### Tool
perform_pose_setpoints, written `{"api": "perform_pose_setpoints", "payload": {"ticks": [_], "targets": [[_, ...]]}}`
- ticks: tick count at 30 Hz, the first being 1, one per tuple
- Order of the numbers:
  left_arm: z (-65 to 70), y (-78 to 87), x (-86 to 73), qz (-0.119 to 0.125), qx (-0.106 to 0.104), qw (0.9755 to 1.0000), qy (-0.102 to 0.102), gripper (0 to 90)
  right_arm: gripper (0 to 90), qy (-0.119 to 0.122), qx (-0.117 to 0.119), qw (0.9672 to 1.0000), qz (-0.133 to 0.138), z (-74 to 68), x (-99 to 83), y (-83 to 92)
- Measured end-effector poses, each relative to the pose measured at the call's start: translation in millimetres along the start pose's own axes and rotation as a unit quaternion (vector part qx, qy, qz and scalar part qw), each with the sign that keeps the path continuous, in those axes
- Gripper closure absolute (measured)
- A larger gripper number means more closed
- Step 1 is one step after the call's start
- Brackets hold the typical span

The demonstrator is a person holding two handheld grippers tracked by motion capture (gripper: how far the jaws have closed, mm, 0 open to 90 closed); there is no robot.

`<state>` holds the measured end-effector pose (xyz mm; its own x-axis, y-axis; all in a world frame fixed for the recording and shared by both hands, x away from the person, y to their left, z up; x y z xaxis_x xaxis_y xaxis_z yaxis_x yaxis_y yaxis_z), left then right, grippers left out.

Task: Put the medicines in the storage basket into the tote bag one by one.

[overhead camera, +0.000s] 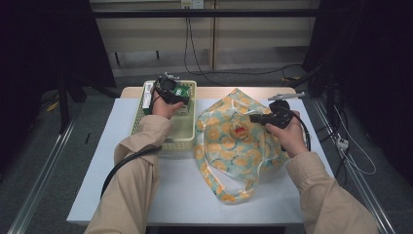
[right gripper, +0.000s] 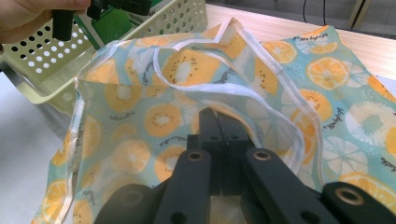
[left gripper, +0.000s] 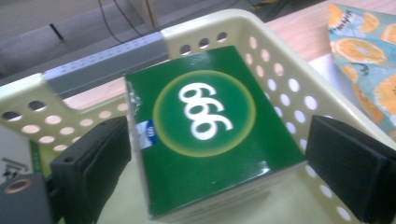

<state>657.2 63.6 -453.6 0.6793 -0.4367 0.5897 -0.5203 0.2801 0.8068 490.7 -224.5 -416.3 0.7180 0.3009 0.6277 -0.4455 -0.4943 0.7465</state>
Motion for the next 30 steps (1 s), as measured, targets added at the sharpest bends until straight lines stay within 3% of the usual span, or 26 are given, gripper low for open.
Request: {"api": "perform_pose_setpoints", "payload": {"ticks": [4,8,10,13,14,17,24,30], "targets": [[-1.4,-4.7,-1.6,-0.006,0.006,0.9999,0.013,4.0,90.0,0.001,0.001,1.0000,-0.002,-0.6,-0.1,-1.6],[1.0,-10.8,-3.4,-0.020,-0.005,0.9997,0.012,4.6,90.0,0.000,0.002,1.0000,-0.003,-0.8,0.8,-2.0],[0.2,-14.1,-5.7,-0.032,0.001,0.9995,0.008,5.1,90.0,0.001,0.001,1.0000,-0.002,-0.2,1.4,-1.8],[0.0,-16.5,-7.3,-0.033,-0.013,0.9985,0.040,7.8,90.0,-0.001,0.002,1.0000,-0.002,0.5,1.3,-2.1],[-0.1,-15.7,-8.6,-0.038,-0.013,0.9984,0.040,9.6,90.0,0.000,0.002,1.0000,-0.003,0.6,1.0,-2.3],[0.6,-10.1,-10.5,-0.041,-0.016,0.9984,0.036,15.2,90.0,-0.001,0.001,1.0000,-0.003,2.1,0.3,-3.2],[2.6,9.6,-21.3,-0.043,-0.029,0.9970,0.057,15.9,90.0,0.002,-0.001,1.0000,-0.005,0.7,-1.7,-5.9],[4.3,31.4,-27.4,-0.038,-0.042,0.9968,0.056,16.0,90.0,-0.002,-0.005,1.0000,-0.006,1.1,-6.1,-6.1]]}}
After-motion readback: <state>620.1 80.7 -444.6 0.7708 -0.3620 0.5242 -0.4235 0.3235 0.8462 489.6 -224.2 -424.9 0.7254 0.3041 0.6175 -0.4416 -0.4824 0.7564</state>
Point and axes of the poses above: each handheld gripper's, and its own axes: y roughly backward along the jaws, x roughly out of its top, z roughly to its right, the point moved 8 cm from there along -y, roughly forward along the jaws, and after that the axes turned 13 degrees about -z, right-handed, at the moved point
